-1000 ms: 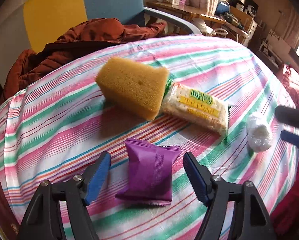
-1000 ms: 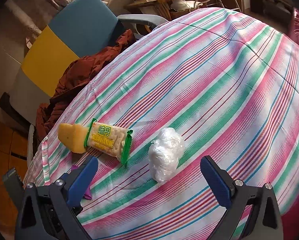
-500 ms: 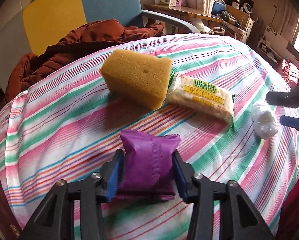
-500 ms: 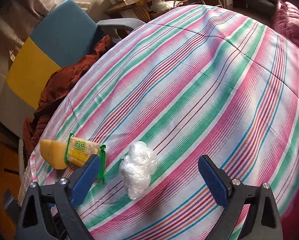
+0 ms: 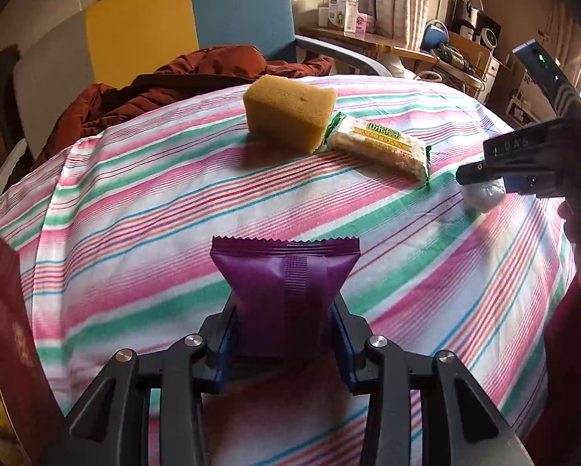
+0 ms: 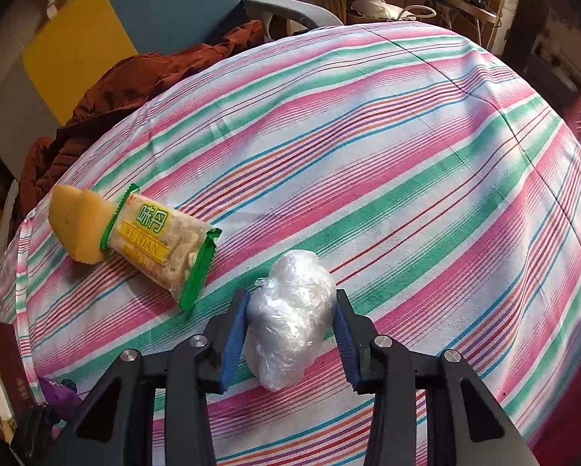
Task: Organize objects
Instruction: 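Grasp the cotton ball bag with the right gripper while the left lifts the purple packet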
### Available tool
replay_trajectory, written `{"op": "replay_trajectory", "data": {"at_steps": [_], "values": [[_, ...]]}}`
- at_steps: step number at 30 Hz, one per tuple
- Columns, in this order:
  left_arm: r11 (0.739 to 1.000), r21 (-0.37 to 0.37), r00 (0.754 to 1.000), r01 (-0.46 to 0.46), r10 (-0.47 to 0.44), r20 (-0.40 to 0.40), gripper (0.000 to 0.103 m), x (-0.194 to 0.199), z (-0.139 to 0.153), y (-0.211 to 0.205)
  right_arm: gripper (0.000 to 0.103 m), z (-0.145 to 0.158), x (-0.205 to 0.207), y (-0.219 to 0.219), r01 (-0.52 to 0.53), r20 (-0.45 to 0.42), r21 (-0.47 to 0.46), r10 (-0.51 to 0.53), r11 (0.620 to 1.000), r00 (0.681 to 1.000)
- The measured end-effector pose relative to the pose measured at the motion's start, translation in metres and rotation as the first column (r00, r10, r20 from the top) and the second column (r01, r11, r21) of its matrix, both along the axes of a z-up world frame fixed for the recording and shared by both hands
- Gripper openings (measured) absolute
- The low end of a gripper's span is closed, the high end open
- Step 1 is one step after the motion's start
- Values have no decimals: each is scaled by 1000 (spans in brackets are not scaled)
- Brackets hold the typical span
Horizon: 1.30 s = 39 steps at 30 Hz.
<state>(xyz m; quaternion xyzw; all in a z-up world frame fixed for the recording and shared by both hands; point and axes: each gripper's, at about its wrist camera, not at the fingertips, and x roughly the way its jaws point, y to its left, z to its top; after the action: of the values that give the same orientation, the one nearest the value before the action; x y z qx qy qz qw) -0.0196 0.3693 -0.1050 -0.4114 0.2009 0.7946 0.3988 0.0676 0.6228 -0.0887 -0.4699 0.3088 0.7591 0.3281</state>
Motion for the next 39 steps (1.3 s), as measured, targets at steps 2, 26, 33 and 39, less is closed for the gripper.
{"op": "replay_trajectory", "data": {"at_steps": [2, 26, 33, 39], "values": [[1000, 10, 1000, -4, 5, -31, 42, 6, 0, -6, 43, 7, -4, -8, -41, -29, 14, 41, 999, 999], [1000, 26, 995, -14, 16, -94, 42, 14, -5, -9, 43, 12, -52, -84, -437, -33, 57, 439, 898, 898], [1000, 21, 995, -13, 15, -101, 42, 14, -6, -9, 44, 0, -57, -91, -471, 24, 48, 471, 881, 882], [1000, 12, 995, -15, 16, -100, 42, 15, -4, -9, 45, -3, -60, -95, -495, 54, 51, 492, 867, 869]]}}
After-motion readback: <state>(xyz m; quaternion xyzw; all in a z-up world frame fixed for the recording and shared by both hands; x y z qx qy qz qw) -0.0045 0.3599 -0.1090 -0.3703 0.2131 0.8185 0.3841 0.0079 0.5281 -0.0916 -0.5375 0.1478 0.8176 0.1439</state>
